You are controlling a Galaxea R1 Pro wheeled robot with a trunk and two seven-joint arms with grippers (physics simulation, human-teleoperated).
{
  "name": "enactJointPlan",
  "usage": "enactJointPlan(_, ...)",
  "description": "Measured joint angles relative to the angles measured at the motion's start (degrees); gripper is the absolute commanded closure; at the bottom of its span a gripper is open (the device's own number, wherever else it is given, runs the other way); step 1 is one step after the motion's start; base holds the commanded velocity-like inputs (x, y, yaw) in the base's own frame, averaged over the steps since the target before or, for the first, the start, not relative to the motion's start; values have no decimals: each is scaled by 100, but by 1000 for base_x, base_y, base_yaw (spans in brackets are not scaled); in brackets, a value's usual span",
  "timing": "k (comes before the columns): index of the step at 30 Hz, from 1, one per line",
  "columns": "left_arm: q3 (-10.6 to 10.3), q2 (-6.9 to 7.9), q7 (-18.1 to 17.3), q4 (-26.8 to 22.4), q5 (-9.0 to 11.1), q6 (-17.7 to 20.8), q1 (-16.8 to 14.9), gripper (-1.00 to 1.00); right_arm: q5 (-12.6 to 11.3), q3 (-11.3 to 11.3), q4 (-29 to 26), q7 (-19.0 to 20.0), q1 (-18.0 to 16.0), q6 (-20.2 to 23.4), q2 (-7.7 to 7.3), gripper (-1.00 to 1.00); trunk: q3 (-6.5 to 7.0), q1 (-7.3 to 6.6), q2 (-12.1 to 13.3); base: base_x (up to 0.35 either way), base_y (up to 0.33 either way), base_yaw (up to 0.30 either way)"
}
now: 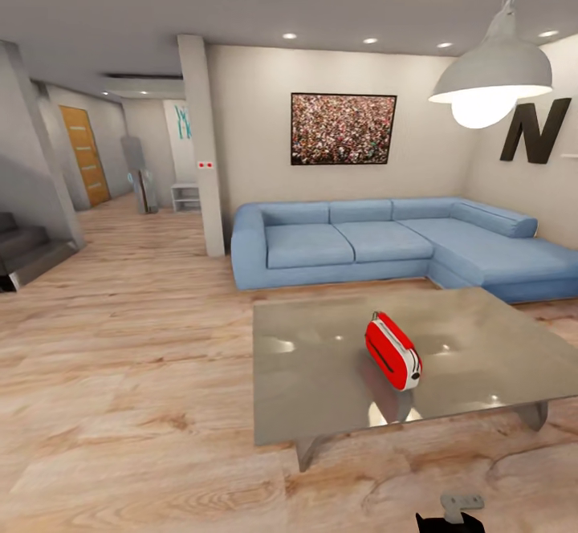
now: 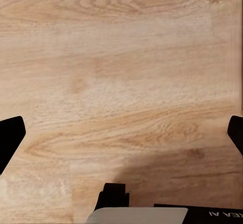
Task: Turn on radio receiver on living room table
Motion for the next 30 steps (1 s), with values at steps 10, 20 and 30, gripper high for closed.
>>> enactJointPlan(10,-2,-6,47,2,0,0,1,-100,0,0,0,-3,0,0,0,-100,0,0,0,250,-249,119)
enactJointPlan(20,-3,-6,48,1,0,0,3,-100,0,4,1,-7,0,0,0,-100,0,0,0,248,-255,174)
enactJointPlan(30,-3,-14,48,0,0,0,1,-100,0,-1,0,-3,0,0,0,-100,0,0,0,215,-279,8)
